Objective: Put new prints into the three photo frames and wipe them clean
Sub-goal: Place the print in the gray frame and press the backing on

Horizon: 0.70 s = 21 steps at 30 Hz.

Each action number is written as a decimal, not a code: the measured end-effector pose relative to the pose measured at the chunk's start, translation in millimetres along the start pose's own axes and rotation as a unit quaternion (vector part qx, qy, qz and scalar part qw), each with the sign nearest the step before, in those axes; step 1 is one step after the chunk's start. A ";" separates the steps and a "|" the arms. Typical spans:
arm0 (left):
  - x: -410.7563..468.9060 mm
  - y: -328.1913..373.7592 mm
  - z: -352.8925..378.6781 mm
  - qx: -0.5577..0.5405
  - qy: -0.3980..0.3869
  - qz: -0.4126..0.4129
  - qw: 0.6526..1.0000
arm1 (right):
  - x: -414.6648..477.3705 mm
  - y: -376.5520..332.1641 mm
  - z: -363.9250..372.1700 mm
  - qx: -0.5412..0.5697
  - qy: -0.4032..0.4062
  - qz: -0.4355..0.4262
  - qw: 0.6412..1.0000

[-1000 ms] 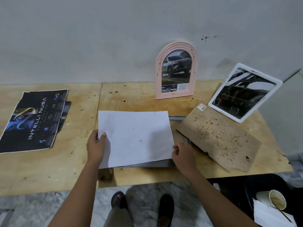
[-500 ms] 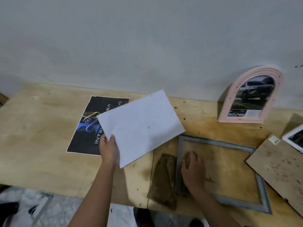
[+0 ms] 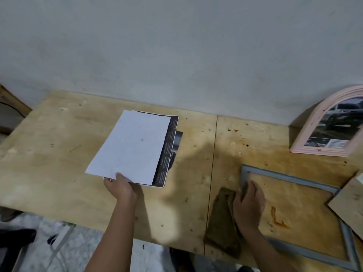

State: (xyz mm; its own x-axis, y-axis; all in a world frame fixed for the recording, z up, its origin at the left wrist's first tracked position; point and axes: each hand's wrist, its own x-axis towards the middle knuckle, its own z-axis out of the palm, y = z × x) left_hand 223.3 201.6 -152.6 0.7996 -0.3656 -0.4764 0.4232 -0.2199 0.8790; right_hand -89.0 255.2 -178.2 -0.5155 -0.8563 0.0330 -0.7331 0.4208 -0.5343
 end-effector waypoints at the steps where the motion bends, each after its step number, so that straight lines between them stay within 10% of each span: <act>1: 5.5 0.4 -3.7 0.028 0.004 0.017 0.999 | -0.4 -1.2 1.2 -0.008 -0.005 -0.011 1.000; 9: 21.0 -6.9 -9.7 0.258 -0.025 0.096 0.961 | 0.6 -1.7 6.0 -0.033 -0.007 -0.025 0.999; 13: -2.1 -7.6 -0.2 0.347 0.031 0.272 0.897 | 2.3 0.1 4.6 -0.035 -0.013 -0.030 0.999; 18: -48.9 -33.9 21.0 0.461 -0.237 0.391 0.760 | 3.8 3.2 2.2 -0.043 -0.032 -0.029 0.998; 21: -60.9 -53.8 19.4 0.491 -0.281 0.338 0.752 | 6.0 6.2 1.2 -0.047 -0.054 -0.036 0.997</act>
State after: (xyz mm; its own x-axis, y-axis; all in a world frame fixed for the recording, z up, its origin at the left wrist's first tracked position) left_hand 143.6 218.1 -171.2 0.2678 -0.9578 -0.1043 -0.7387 -0.2736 0.6160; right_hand -96.1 252.4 -182.3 -0.4126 -0.9106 -0.0251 -0.8076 0.3784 -0.4523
